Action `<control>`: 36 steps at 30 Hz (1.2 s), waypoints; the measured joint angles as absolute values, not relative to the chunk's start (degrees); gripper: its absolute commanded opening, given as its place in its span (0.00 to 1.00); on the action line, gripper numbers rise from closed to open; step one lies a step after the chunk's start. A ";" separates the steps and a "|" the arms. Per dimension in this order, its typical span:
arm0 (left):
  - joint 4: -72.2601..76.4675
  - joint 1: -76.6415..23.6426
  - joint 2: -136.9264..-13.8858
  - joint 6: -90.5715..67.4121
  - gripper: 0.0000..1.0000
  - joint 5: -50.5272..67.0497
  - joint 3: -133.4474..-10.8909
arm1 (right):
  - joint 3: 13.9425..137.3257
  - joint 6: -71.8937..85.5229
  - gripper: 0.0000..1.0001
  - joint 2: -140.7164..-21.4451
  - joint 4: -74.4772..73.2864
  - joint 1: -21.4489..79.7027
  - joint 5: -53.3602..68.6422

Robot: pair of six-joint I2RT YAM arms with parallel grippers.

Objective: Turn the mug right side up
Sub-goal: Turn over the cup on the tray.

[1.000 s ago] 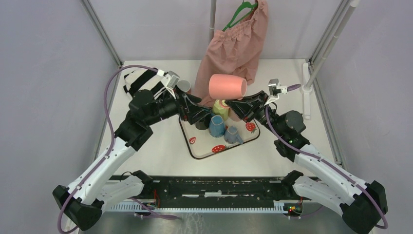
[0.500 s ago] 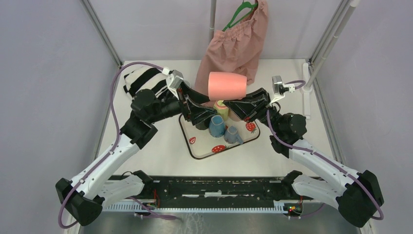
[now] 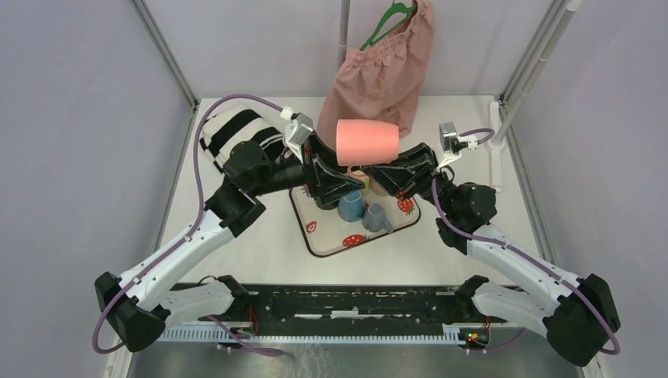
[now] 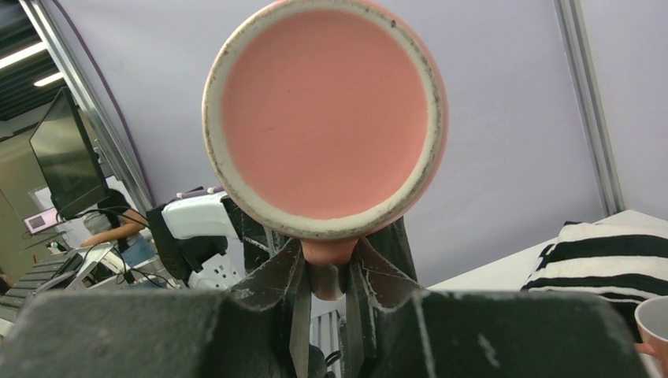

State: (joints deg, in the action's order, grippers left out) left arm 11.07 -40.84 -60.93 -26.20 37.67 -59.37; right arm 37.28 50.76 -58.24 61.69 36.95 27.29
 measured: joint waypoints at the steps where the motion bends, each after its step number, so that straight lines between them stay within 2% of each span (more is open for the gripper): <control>1: 11.22 -41.25 -61.08 -26.20 0.63 37.71 -59.53 | 37.28 50.74 0.00 -58.24 61.67 36.95 27.40; 6: 12.21 -42.37 -61.58 -26.24 0.48 37.69 -59.72 | 37.28 50.74 0.00 -58.24 61.67 36.95 28.01; 11: 13.80 -42.96 -62.13 -26.24 0.45 37.63 -59.75 | 37.28 50.74 0.00 -58.22 61.87 36.95 28.18; 20: 16.58 -43.27 -62.63 -27.92 0.33 37.30 -59.72 | 37.28 50.78 0.00 -58.06 63.13 36.95 27.97; 32: 23.40 -43.64 -63.37 -33.69 0.30 36.07 -58.78 | 37.28 50.85 0.00 -57.74 65.10 36.73 27.53; 36: 25.04 -43.68 -63.94 -35.16 0.23 36.14 -58.74 | 37.28 51.20 0.00 -57.74 65.65 36.69 27.16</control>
State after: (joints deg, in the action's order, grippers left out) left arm 25.04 -43.68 -63.94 -35.16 36.14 -58.74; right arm 37.28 51.20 -57.74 65.65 36.69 27.16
